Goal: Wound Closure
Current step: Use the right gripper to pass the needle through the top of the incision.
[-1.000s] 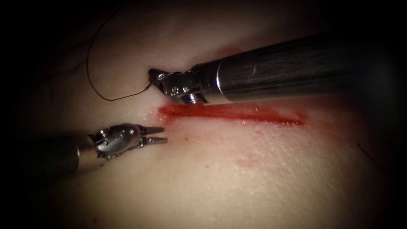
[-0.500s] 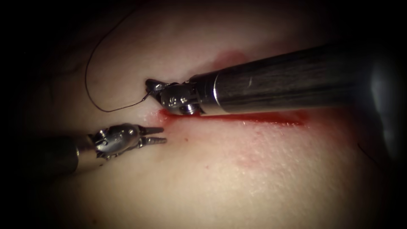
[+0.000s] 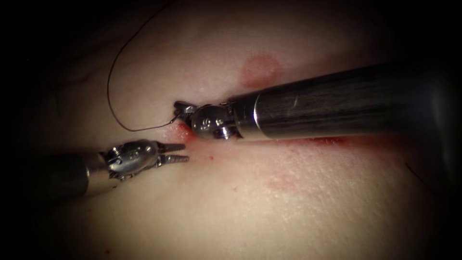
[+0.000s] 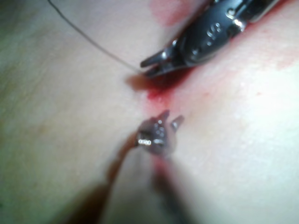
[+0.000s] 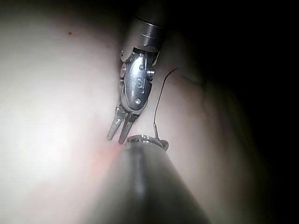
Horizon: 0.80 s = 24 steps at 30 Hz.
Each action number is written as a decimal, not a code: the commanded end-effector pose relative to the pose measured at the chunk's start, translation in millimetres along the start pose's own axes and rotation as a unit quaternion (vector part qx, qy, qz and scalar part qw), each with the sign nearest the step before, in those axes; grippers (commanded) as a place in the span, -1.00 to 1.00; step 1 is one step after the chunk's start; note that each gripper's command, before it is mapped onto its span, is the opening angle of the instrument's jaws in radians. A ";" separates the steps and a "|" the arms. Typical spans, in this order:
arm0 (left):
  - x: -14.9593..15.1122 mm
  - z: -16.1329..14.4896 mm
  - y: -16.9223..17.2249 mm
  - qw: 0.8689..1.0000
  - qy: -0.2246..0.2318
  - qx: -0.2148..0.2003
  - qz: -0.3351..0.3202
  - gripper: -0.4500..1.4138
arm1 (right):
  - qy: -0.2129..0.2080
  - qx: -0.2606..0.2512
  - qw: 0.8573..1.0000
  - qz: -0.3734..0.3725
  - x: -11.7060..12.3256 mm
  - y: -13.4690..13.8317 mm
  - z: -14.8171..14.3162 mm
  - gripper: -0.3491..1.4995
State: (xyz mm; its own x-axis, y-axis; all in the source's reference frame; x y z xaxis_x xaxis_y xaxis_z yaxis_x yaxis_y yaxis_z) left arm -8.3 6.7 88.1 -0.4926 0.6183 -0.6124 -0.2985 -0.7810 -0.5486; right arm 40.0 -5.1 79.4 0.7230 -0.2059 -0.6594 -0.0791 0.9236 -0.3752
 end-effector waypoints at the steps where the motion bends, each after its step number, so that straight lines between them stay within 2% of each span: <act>1: -0.3 0.9 0.1 1.000 0.000 -0.001 0.000 -0.59 | 0.001 -0.001 1.000 0.004 -0.2 -0.1 0.5 -1.00; 9: -0.3 1.0 0.1 1.000 0.000 -0.001 -0.001 -0.60 | 0.011 -0.015 1.000 0.015 0.1 2.7 -0.1 -1.00; 24: -0.3 1.1 0.3 1.000 0.000 0.000 0.002 -0.61 | 0.026 -0.022 0.999 0.015 0.0 4.9 0.6 -1.00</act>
State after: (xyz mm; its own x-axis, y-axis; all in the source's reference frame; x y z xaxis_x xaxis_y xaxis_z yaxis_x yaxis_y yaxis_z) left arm -8.5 6.6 88.0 -0.4937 0.6152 -0.6147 -0.2998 -0.7839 -0.5438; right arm 39.5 -0.3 77.5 0.6849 -0.1956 -0.7019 -0.1300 0.9151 -0.3817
